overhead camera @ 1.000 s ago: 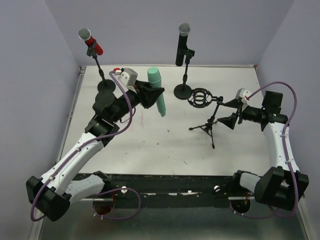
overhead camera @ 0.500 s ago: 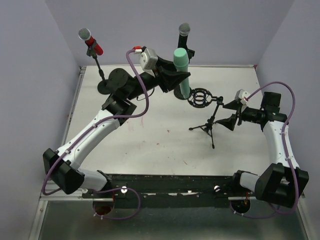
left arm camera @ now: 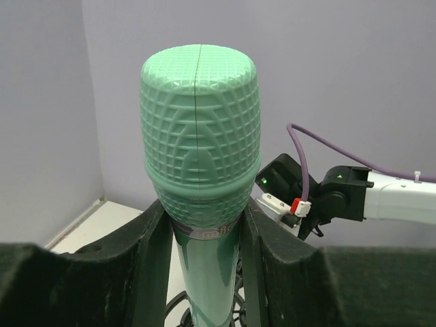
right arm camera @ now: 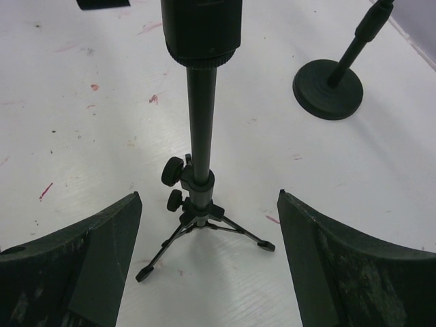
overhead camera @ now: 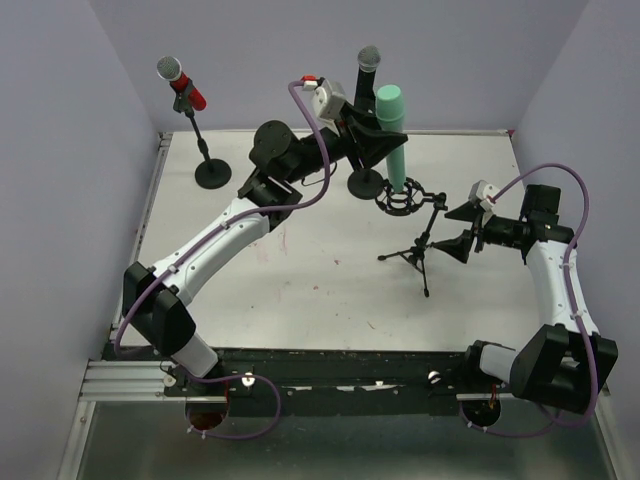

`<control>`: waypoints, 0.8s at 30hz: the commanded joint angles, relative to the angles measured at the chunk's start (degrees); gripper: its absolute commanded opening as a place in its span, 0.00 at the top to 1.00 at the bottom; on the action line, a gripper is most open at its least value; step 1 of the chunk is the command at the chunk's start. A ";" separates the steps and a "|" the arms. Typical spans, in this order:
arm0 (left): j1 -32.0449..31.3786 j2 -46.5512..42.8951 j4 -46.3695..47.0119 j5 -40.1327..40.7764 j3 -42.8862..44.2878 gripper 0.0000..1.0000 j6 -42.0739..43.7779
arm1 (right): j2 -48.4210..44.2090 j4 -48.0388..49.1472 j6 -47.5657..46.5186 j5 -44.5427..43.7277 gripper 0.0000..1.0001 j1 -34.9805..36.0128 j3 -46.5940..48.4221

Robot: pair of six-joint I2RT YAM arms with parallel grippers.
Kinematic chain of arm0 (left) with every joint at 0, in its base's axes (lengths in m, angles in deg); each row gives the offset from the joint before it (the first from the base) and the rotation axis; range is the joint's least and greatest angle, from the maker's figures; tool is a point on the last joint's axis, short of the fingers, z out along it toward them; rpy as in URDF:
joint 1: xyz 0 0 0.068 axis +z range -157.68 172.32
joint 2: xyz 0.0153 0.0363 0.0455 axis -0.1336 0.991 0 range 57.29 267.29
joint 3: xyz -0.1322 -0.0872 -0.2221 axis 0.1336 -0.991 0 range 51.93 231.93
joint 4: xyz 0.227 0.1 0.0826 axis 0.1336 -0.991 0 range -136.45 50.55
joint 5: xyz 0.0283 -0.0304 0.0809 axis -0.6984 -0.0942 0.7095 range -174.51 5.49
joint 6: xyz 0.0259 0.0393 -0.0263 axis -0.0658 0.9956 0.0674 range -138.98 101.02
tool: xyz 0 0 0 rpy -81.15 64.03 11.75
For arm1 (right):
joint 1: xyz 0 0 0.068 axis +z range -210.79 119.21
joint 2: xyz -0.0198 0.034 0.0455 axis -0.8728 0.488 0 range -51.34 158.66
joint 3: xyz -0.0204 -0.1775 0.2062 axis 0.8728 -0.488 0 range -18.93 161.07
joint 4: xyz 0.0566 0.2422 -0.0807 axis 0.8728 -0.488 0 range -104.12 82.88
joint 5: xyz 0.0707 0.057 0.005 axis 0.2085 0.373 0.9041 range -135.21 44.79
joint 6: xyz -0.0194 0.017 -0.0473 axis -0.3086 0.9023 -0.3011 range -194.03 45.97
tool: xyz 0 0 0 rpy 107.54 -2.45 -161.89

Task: Attach the microphones to the stand

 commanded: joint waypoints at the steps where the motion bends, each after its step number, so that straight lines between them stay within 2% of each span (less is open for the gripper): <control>1: -0.70 2.02 3.02 -0.79 2.19 1.00 -1.43 | 0.77 -2.49 -1.95 1.61 0.11 -0.31 1.75; 10: -0.70 5.27 2.76 -0.70 1.13 1.00 -1.43 | 1.12 -3.19 -2.66 1.70 0.11 -0.31 1.92; 24: -1.84 5.19 6.53 -3.86 -9.23 1.00 -2.05 | 1.73 -4.42 -3.89 1.87 0.11 -0.23 2.27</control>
